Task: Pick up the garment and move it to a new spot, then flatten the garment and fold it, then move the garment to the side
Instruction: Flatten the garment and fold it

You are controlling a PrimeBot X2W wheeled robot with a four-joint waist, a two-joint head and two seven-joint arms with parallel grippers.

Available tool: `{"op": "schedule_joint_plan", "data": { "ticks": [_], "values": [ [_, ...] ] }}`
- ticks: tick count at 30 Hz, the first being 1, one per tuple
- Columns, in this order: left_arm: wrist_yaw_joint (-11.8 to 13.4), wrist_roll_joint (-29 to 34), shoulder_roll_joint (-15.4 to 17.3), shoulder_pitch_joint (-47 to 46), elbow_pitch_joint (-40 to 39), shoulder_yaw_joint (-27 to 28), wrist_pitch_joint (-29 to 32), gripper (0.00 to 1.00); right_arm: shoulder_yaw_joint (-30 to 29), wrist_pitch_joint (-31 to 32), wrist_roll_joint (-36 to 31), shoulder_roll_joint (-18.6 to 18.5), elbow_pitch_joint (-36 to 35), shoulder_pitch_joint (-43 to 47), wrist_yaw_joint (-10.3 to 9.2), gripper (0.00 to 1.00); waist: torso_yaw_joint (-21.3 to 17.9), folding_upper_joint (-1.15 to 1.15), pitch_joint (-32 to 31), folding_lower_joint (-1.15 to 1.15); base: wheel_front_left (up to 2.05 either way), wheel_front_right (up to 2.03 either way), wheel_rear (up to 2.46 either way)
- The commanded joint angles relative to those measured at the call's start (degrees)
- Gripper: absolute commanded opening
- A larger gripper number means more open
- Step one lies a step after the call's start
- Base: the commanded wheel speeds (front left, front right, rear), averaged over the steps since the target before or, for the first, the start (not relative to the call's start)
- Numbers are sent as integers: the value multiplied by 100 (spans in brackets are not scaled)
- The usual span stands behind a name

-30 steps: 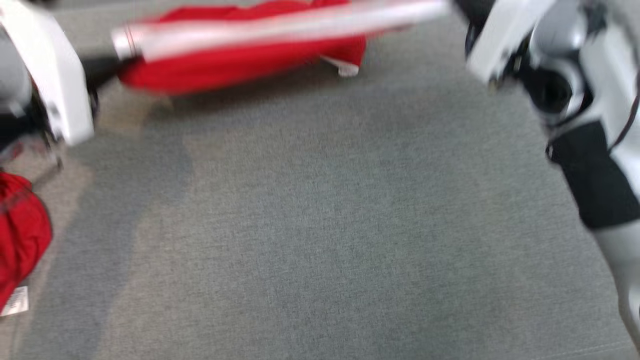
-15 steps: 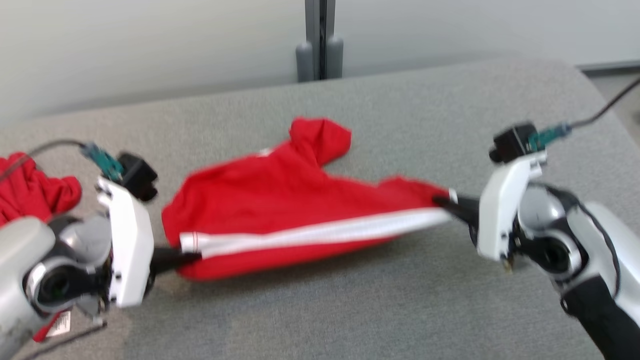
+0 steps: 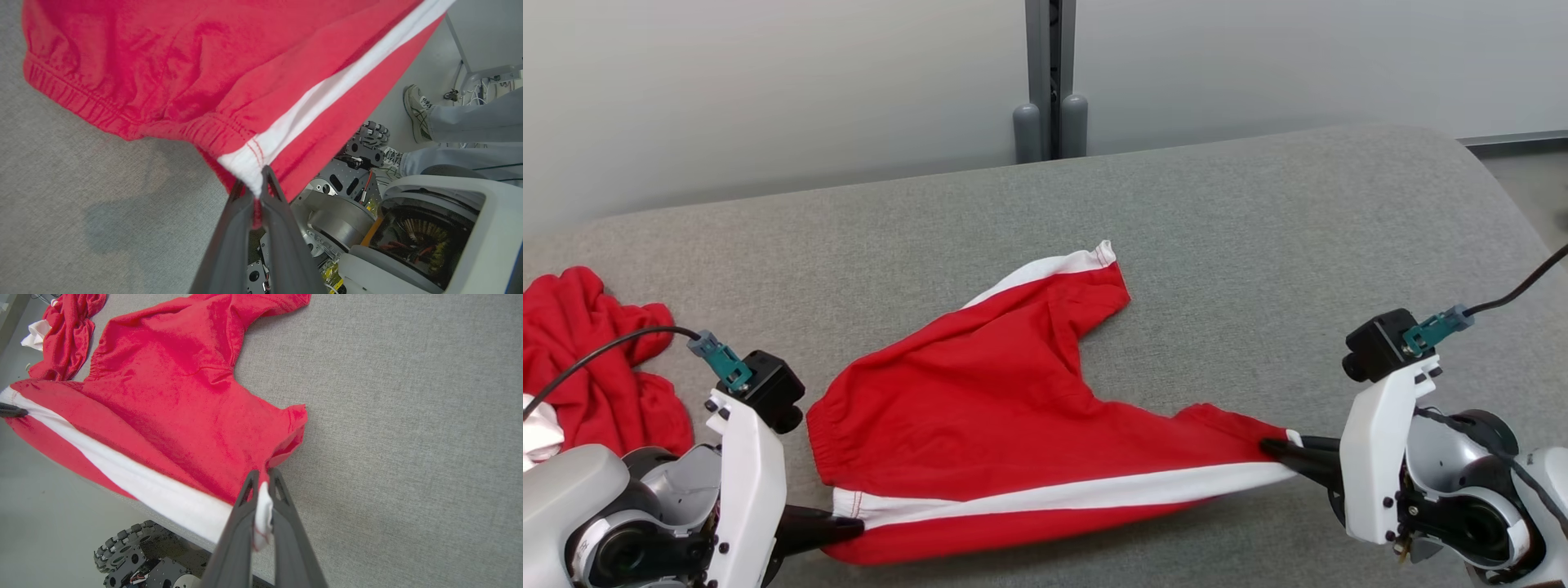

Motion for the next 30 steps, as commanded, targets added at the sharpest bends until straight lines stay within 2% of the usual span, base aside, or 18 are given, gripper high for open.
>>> {"op": "schedule_joint_plan", "data": {
  "ticks": [1,6,11,21,30],
  "values": [
    [35,12,30,45,-11,30,-30,0,-160,185,-153,99,-177,119,1,0,38,0,27,0,0,0,0],
    [53,-86,55,-119,-9,172,-60,0,-656,680,-612,525,-611,66,1,0,116,0,210,0,0,0,0],
    [44,-290,18,-340,243,378,3,0,-964,925,-863,840,-491,-387,1,0,180,0,478,0,0,0,0],
    [3,-415,-245,-1025,1085,643,382,0,-1207,1168,-1248,1285,528,-1776,1,0,358,0,1137,0,0,0,0],
    [-95,-330,-652,-1639,1769,797,561,0,-1206,941,-1543,1514,1681,-3071,1,0,611,0,1652,0,0,0,0]
  ]
}}
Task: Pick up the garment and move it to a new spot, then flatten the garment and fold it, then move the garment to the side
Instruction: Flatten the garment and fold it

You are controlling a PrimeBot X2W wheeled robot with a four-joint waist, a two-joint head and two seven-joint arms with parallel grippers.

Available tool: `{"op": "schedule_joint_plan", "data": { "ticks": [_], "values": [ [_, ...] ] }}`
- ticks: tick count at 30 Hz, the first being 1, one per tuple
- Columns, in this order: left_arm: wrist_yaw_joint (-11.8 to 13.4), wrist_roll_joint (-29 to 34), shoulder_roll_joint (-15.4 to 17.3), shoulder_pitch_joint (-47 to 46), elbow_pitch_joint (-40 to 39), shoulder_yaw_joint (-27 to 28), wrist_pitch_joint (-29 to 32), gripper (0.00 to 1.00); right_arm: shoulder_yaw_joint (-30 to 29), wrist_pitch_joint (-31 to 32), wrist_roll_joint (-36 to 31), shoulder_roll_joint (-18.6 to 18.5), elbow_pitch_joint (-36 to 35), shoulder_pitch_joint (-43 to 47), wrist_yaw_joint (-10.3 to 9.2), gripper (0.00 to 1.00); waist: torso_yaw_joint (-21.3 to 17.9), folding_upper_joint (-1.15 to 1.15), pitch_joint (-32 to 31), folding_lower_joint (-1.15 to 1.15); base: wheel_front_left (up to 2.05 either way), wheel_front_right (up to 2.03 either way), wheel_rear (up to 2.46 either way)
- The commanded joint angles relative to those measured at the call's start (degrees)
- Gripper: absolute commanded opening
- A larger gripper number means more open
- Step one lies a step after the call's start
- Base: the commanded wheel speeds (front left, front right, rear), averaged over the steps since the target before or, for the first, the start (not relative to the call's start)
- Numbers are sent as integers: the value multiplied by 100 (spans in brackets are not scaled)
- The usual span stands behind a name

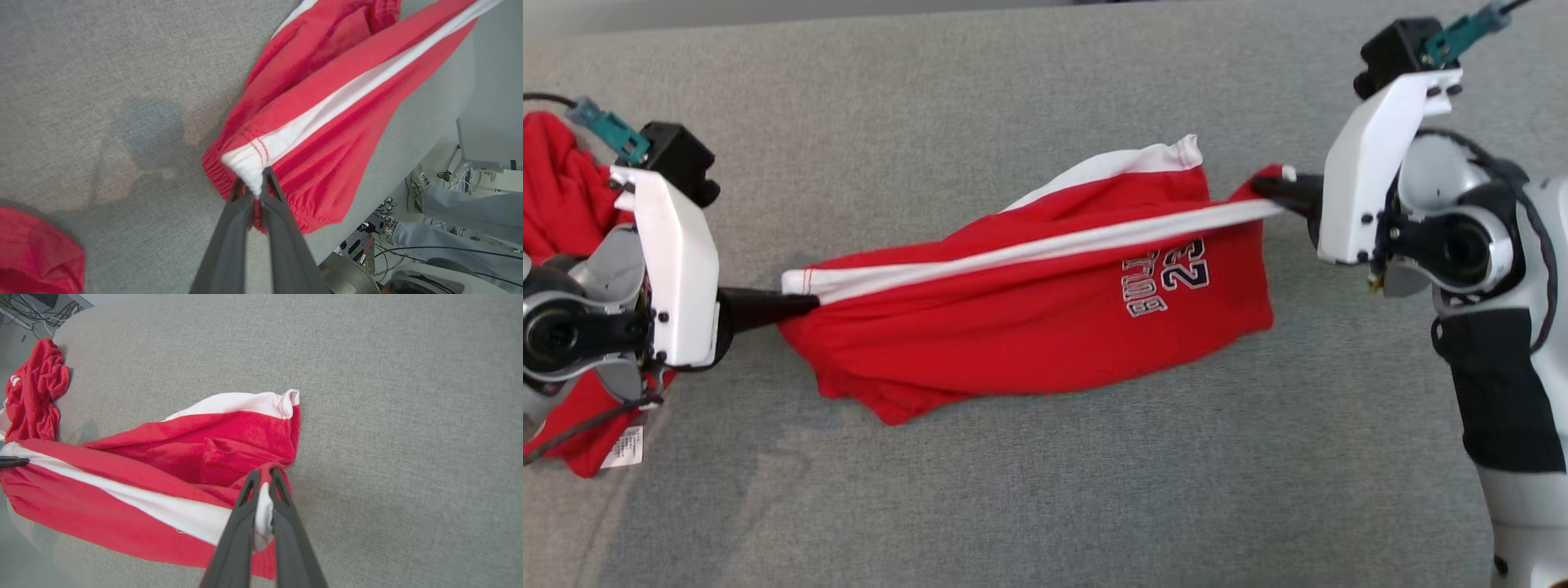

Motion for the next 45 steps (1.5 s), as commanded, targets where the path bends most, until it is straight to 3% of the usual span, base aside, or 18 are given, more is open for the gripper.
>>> {"op": "schedule_joint_plan", "data": {
  "ticks": [1,18,19,20,21,22,23,24,37,45],
  "values": [
    [-28,56,-26,-128,80,41,-10,0,-29,-69,-43,-12,101,-151,1,0,117,0,134,0,0,0,0],
    [-108,295,-532,-723,791,179,-140,0,245,-1192,-215,117,1793,-1507,1,0,407,0,708,0,0,0,0],
    [-110,305,-549,-733,820,179,-146,0,286,-1261,-201,130,1869,-1549,1,11,406,0,730,0,0,0,0],
    [-103,308,-561,-747,840,179,-155,0,328,-1331,-172,149,1928,-1583,1,40,403,0,750,0,0,0,0],
    [-103,316,-571,-762,867,187,-177,0,370,-1391,-145,167,1993,-1619,1,49,400,0,764,0,0,0,0],
    [-103,334,-585,-778,890,194,-200,8,417,-1449,-114,179,2047,-1647,1,86,394,0,775,0,0,0,0],
    [-100,343,-600,-788,909,197,-216,32,469,-1507,-72,185,2087,-1672,1,100,387,0,779,0,0,0,0],
    [-100,349,-611,-793,925,198,-227,100,516,-1574,-32,191,2127,-1702,1,100,377,0,778,0,0,0,0],
    [-102,483,-482,-557,1020,133,-479,100,1136,-2739,703,-65,2119,-1541,1,100,202,0,153,0,0,0,0],
    [-101,1034,-331,-125,941,308,-2078,100,1615,-4077,1222,-493,1674,-833,1,100,72,0,-568,0,0,0,0]
  ]
}}
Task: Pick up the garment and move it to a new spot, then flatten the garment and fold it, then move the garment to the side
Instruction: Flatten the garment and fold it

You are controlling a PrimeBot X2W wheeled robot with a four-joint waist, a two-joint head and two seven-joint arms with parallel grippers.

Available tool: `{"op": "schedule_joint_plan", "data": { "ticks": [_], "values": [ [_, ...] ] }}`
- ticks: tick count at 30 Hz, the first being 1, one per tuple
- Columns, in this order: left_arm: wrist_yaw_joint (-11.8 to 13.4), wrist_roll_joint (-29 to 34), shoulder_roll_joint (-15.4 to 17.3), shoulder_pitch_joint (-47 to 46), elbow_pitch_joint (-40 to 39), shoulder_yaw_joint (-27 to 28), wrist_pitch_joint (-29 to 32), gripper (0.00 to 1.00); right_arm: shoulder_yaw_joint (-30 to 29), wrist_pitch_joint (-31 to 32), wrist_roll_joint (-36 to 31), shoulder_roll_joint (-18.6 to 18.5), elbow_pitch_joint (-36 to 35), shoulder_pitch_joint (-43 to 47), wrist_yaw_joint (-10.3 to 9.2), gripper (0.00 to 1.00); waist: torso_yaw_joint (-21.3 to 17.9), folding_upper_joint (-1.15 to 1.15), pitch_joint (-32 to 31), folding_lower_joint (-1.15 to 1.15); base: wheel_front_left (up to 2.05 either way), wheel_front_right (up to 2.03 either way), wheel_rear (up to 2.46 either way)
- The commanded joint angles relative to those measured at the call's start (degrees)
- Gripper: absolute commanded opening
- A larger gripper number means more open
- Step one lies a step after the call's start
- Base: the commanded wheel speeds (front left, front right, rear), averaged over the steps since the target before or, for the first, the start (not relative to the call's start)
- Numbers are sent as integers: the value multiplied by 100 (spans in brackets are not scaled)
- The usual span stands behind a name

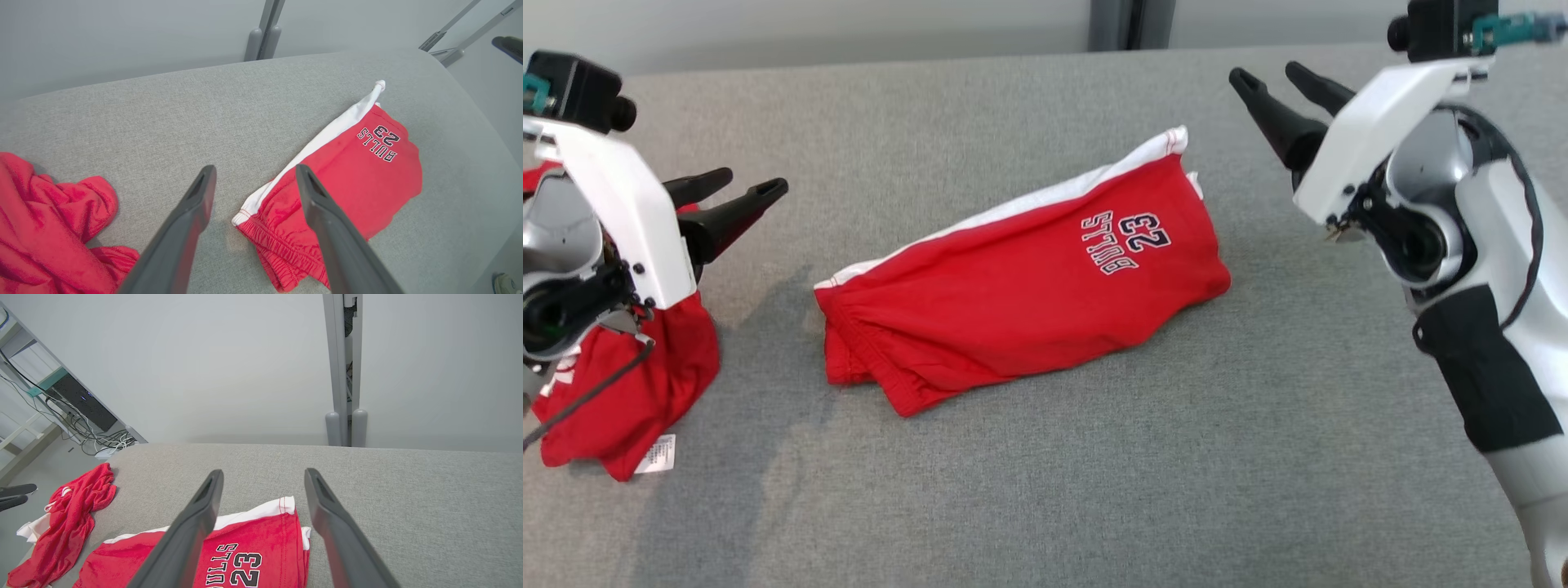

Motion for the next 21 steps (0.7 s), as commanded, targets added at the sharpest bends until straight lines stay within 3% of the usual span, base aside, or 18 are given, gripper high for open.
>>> {"op": "schedule_joint_plan", "data": {
  "ticks": [1,8,14,17,18,19,21],
  "values": [
    [-9,103,24,197,55,65,-354,100,76,-310,92,-85,-117,217,1,100,-74,0,-313,0,0,0,0],
    [507,525,65,964,-136,298,-2101,100,291,-1711,103,-438,-556,1122,1,100,-129,0,-747,0,0,0,0],
    [1261,722,208,2006,-733,666,-3873,100,269,-2567,-292,-475,-771,1889,1,100,-254,0,-966,0,0,0,0],
    [1659,939,218,2524,-1034,933,-4209,100,115,-2948,-549,-375,-884,2241,1,100,-299,0,-1014,0,0,0,0],
    [1799,1029,197,2693,-1122,1092,-4241,100,22,-3081,-667,-346,-914,2353,1,100,-312,0,-1021,0,0,0,0],
    [2027,1404,35,3035,-1406,1722,-4255,100,-137,-3286,-892,-255,-985,2602,1,100,-322,0,-1022,0,0,0,0],
    [2204,1895,-186,3538,-1678,2348,-4252,100,-307,-3429,-1105,-132,-1080,2852,1,100,-332,0,-1020,0,0,0,0]
  ]
}}
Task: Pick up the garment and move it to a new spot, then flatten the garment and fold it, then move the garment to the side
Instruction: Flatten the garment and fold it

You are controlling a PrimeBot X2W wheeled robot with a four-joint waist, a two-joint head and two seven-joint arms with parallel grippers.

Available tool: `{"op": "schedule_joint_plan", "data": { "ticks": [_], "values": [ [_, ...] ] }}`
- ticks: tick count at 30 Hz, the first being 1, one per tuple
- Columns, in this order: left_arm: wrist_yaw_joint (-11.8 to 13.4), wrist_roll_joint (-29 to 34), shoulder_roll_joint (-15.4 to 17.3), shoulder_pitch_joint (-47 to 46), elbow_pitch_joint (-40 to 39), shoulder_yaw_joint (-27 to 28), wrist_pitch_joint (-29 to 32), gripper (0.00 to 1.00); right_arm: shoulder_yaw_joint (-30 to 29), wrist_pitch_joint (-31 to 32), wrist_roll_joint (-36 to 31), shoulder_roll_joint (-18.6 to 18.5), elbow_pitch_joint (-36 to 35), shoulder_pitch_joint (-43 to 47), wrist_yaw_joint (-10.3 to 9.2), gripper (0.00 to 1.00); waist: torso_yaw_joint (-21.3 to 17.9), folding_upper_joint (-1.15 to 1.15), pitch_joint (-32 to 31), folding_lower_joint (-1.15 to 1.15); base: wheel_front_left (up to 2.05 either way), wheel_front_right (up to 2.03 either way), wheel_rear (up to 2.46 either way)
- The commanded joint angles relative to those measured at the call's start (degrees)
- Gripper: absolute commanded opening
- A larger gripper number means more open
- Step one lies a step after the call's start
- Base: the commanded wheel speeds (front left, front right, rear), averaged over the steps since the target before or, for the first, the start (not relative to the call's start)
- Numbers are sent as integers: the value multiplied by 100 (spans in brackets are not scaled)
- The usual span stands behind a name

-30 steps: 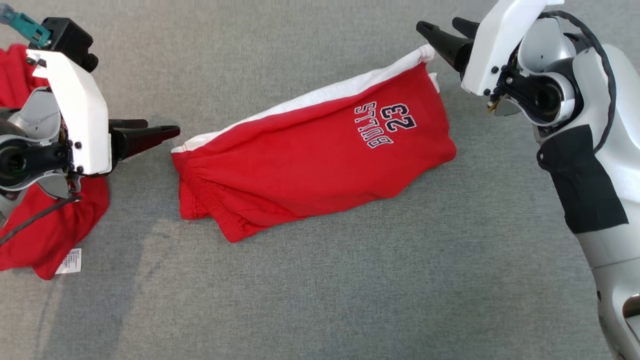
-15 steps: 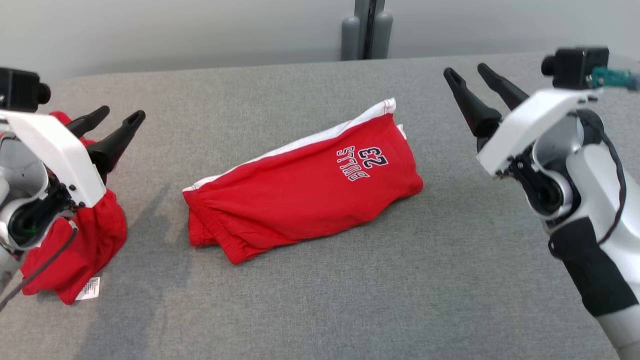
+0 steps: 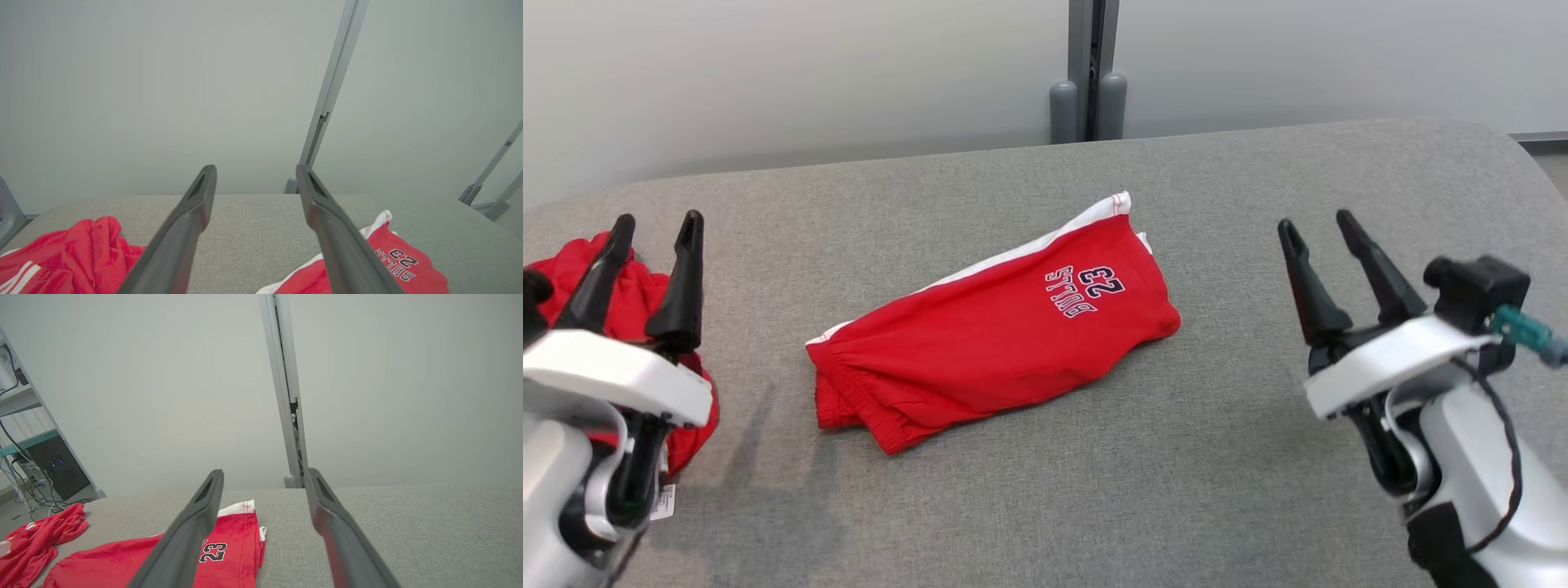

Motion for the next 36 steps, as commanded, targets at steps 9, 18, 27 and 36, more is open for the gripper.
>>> {"op": "schedule_joint_plan", "data": {
  "ticks": [9,18,27,36],
  "values": [
    [70,1836,-1141,1937,-783,1783,-25,100,-695,-296,-552,567,-253,926,1,100,39,0,60,0,0,0,0],
    [-650,2942,-2206,2536,-741,2245,-25,100,-759,-319,-532,583,363,507,1,100,613,0,232,0,0,0,0],
    [-1386,3661,-2962,2658,-613,2671,-18,100,-661,-19,-211,359,1735,-527,1,100,1166,0,511,0,0,0,0],
    [-1888,4008,-3405,2575,-327,2932,-18,100,-387,1103,433,170,3067,-1481,1,100,1611,0,821,0,0,0,0]
  ]
}}
